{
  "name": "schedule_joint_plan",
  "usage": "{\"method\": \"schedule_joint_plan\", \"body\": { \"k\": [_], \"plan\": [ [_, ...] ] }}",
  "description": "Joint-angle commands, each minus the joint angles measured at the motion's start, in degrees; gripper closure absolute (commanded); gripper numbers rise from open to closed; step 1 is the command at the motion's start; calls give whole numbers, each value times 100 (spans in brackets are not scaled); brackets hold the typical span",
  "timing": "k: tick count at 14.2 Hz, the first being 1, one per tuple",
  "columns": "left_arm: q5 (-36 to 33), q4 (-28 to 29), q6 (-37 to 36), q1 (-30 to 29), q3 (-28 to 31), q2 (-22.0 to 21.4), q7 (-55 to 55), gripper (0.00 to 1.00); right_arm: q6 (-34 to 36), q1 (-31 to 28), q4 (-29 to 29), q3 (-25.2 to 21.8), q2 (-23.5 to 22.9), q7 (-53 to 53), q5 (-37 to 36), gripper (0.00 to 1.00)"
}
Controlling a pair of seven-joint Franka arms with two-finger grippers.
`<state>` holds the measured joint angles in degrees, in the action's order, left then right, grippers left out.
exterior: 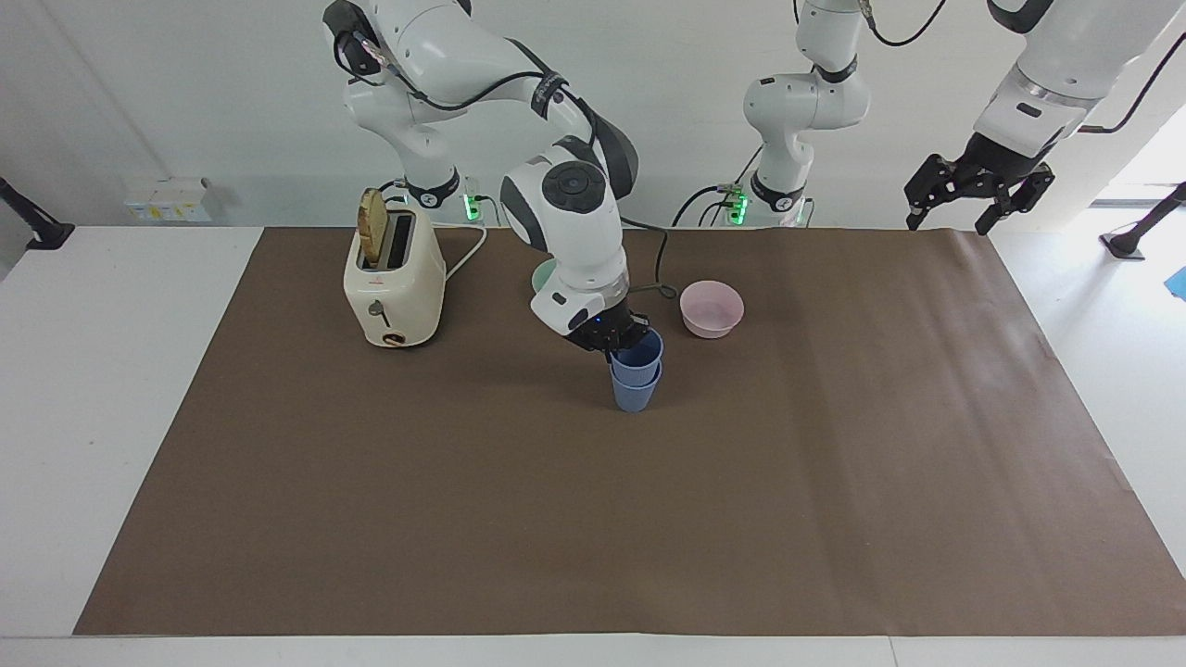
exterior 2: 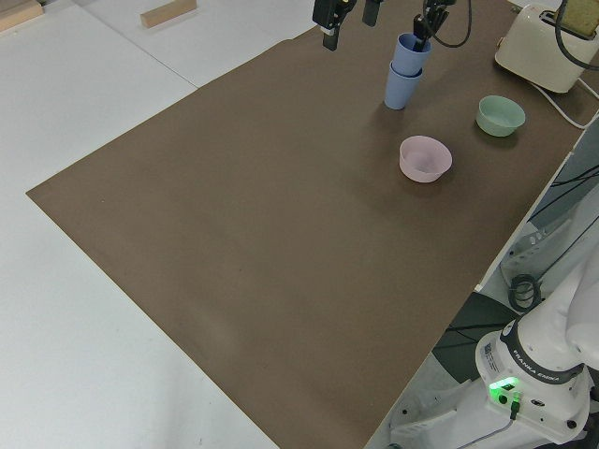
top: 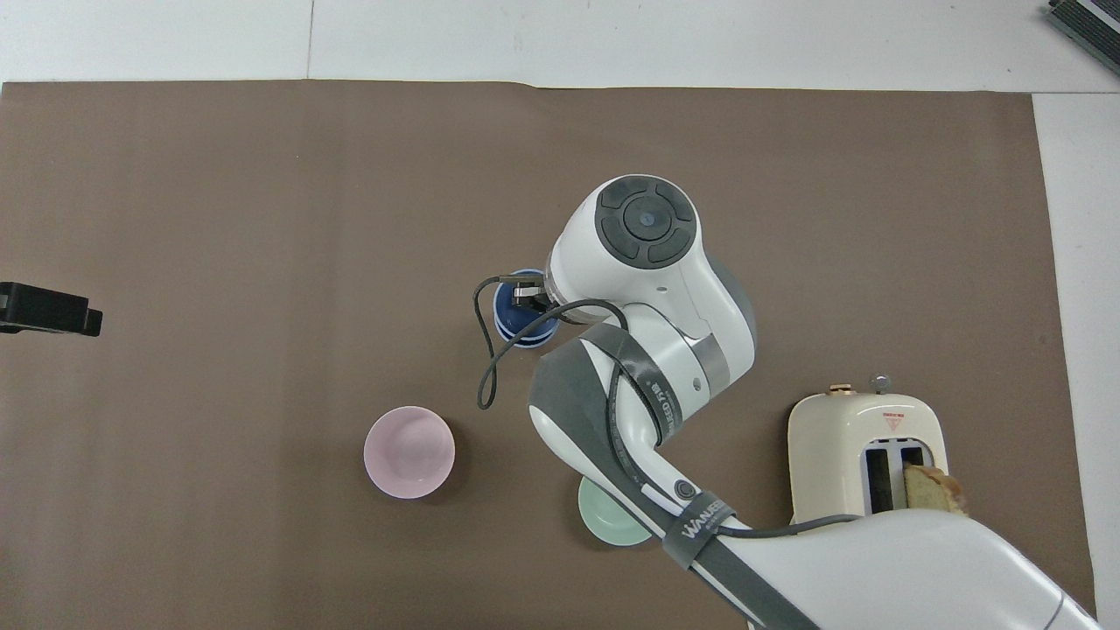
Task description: Stack blue cups with both arms
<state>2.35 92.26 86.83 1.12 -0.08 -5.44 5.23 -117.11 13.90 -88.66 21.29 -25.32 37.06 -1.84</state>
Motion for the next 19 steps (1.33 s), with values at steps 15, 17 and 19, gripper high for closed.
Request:
{"method": "schedule_joint_plan", "body": {
  "k": [15,17,19],
  "plan": [
    [37,29,-79,-15,-1,-54,-57,0,714,-431,348,-99,378,188,-168,0],
    [37,29,-79,-15,-1,-54,-57,0,1038,-659,603,-81,501,118,-168,0],
    [37,29,-79,-15,-1,-54,-57,0,1391,-731,779,-134,606,65,-168,0]
  ]
}}
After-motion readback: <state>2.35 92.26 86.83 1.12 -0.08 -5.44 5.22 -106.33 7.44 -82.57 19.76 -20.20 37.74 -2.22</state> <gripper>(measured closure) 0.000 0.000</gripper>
